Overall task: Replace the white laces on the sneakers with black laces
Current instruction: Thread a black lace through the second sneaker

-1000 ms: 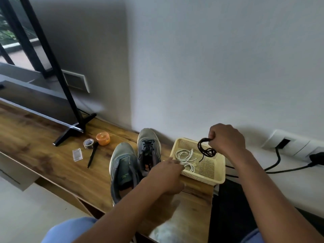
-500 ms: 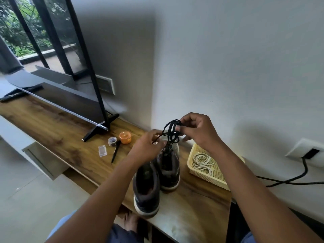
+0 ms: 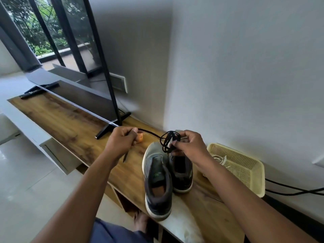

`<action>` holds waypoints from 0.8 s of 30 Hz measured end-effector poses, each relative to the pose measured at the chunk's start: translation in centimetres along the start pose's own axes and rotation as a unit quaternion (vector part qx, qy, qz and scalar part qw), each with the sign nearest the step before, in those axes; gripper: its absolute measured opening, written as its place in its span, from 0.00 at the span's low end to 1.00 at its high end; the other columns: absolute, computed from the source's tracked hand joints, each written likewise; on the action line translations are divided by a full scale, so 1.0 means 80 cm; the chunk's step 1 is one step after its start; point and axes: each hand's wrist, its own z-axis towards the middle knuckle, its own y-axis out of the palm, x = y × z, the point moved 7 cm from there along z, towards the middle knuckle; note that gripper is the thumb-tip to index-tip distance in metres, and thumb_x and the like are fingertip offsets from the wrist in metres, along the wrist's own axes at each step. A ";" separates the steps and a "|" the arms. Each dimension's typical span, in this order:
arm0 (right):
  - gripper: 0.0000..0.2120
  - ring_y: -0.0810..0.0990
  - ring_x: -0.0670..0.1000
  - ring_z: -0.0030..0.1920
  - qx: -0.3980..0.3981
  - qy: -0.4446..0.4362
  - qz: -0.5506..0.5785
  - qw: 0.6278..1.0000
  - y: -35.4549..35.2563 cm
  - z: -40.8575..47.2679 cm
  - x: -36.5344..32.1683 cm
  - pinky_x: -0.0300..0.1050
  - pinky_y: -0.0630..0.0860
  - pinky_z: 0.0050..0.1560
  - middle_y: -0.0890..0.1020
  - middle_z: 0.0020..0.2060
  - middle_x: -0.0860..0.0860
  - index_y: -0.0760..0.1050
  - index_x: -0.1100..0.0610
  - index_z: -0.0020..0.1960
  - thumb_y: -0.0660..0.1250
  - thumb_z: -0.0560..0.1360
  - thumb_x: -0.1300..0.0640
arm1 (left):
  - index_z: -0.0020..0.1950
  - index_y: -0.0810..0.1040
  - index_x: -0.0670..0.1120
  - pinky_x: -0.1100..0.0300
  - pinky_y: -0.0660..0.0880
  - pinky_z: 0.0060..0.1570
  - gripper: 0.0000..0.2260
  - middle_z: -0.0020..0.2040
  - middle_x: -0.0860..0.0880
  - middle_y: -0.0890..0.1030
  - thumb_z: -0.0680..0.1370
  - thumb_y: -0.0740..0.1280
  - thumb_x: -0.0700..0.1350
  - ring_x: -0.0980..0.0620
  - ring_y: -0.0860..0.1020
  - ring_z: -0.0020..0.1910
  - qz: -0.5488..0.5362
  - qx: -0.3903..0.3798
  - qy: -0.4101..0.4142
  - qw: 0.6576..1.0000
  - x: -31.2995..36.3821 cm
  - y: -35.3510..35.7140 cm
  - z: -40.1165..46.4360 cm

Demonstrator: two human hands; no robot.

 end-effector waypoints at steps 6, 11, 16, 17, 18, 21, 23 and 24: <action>0.07 0.86 0.56 0.31 0.027 0.024 -0.042 0.998 -0.008 0.009 0.017 0.46 0.83 0.32 0.85 0.43 0.64 0.79 0.66 0.52 0.73 0.75 0.72 | 0.49 0.86 0.42 0.66 0.79 0.36 0.01 0.33 0.49 0.84 0.79 0.75 0.39 0.57 0.81 0.30 -0.229 0.277 -0.021 0.933 -0.018 -0.081 0.003; 0.08 0.86 0.56 0.31 0.096 0.042 -0.071 0.992 -0.040 0.014 0.021 0.46 0.85 0.36 0.86 0.41 0.60 0.81 0.62 0.49 0.70 0.76 0.74 | 0.42 0.82 0.43 0.65 0.80 0.42 0.06 0.38 0.44 0.82 0.78 0.75 0.35 0.54 0.80 0.31 -0.414 0.392 -0.046 0.820 -0.037 -0.116 -0.012; 0.09 0.87 0.54 0.32 0.170 0.048 -0.096 0.980 -0.070 0.019 0.024 0.51 0.87 0.42 0.86 0.42 0.58 0.81 0.59 0.47 0.71 0.75 0.72 | 0.48 0.82 0.42 0.64 0.81 0.45 0.05 0.41 0.43 0.82 0.79 0.72 0.33 0.52 0.83 0.36 -0.494 0.414 -0.042 0.764 -0.042 -0.127 -0.016; 0.09 0.87 0.53 0.32 0.176 0.047 -0.103 0.978 -0.072 0.020 0.024 0.52 0.87 0.44 0.86 0.42 0.57 0.82 0.59 0.47 0.71 0.75 0.71 | 0.49 0.82 0.42 0.63 0.82 0.47 0.05 0.43 0.43 0.83 0.78 0.73 0.33 0.50 0.86 0.41 -0.506 0.404 -0.044 0.761 -0.042 -0.126 -0.015; 0.10 0.87 0.53 0.33 0.179 0.043 -0.108 0.977 -0.071 0.020 0.023 0.54 0.87 0.46 0.86 0.42 0.56 0.82 0.58 0.46 0.69 0.75 0.71 | 0.50 0.83 0.41 0.61 0.83 0.49 0.05 0.45 0.42 0.85 0.78 0.73 0.33 0.48 0.87 0.46 -0.514 0.385 -0.045 0.765 -0.040 -0.124 -0.013; 0.11 0.88 0.51 0.37 0.180 0.009 -0.132 0.975 -0.063 0.017 0.014 0.53 0.86 0.51 0.87 0.41 0.52 0.84 0.55 0.44 0.69 0.74 0.70 | 0.62 0.83 0.37 0.57 0.84 0.55 0.11 0.54 0.40 0.87 0.81 0.71 0.34 0.45 0.87 0.55 -0.481 0.297 -0.018 0.825 -0.028 -0.107 0.000; 0.11 0.87 0.50 0.47 0.159 -0.028 -0.200 0.966 -0.051 0.015 0.004 0.50 0.83 0.56 0.87 0.45 0.50 0.85 0.53 0.48 0.70 0.74 0.67 | 0.66 0.81 0.36 0.55 0.83 0.57 0.12 0.58 0.39 0.86 0.83 0.68 0.37 0.45 0.86 0.56 -0.412 0.242 0.015 0.878 -0.016 -0.089 0.005; 0.12 0.86 0.50 0.52 0.144 -0.044 -0.245 0.958 -0.043 0.014 -0.001 0.50 0.82 0.59 0.87 0.50 0.49 0.86 0.52 0.52 0.70 0.74 0.65 | 0.66 0.81 0.37 0.55 0.84 0.57 0.12 0.57 0.40 0.86 0.84 0.68 0.38 0.46 0.87 0.54 -0.371 0.220 0.031 0.902 -0.010 -0.079 0.006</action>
